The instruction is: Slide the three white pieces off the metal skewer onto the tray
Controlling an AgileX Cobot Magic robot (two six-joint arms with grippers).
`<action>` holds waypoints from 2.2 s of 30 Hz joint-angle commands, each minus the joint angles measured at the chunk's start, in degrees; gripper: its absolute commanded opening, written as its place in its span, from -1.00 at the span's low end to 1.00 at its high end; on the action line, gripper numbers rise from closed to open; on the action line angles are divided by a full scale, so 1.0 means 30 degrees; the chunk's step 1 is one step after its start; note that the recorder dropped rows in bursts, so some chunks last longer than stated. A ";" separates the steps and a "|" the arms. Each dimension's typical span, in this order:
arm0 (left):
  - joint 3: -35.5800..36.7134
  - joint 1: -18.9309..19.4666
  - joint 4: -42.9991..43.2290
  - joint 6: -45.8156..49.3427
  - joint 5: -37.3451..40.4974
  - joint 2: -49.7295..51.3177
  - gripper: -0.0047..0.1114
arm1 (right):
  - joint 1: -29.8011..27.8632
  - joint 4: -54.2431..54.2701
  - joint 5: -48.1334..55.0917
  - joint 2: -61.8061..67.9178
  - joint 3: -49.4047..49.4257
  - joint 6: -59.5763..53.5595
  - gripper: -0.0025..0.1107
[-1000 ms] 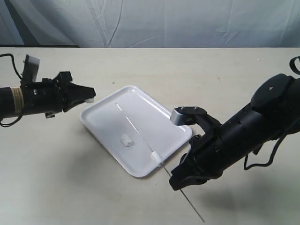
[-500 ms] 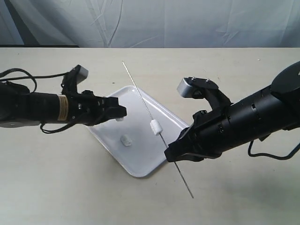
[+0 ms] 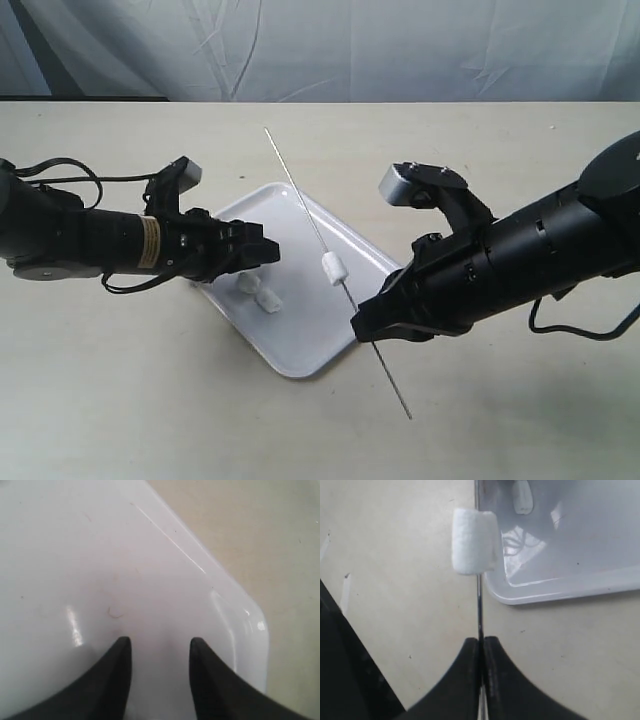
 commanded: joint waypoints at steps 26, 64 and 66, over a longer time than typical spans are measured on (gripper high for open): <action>-0.0084 0.0533 0.1611 -0.5526 -0.9846 -0.1293 -0.36 | -0.0048 0.8053 -0.2772 0.1577 -0.0053 -0.4188 -0.97; -0.0257 -0.0432 0.1548 -0.5452 -0.9846 -0.1293 -0.60 | -0.0048 0.9968 0.0561 0.2854 -0.0053 -0.7533 -0.97; -0.0257 -0.0234 0.1516 -0.5452 -0.9846 -0.1293 -0.62 | -0.0048 0.9549 0.0810 0.2854 -0.0053 -0.7533 -0.97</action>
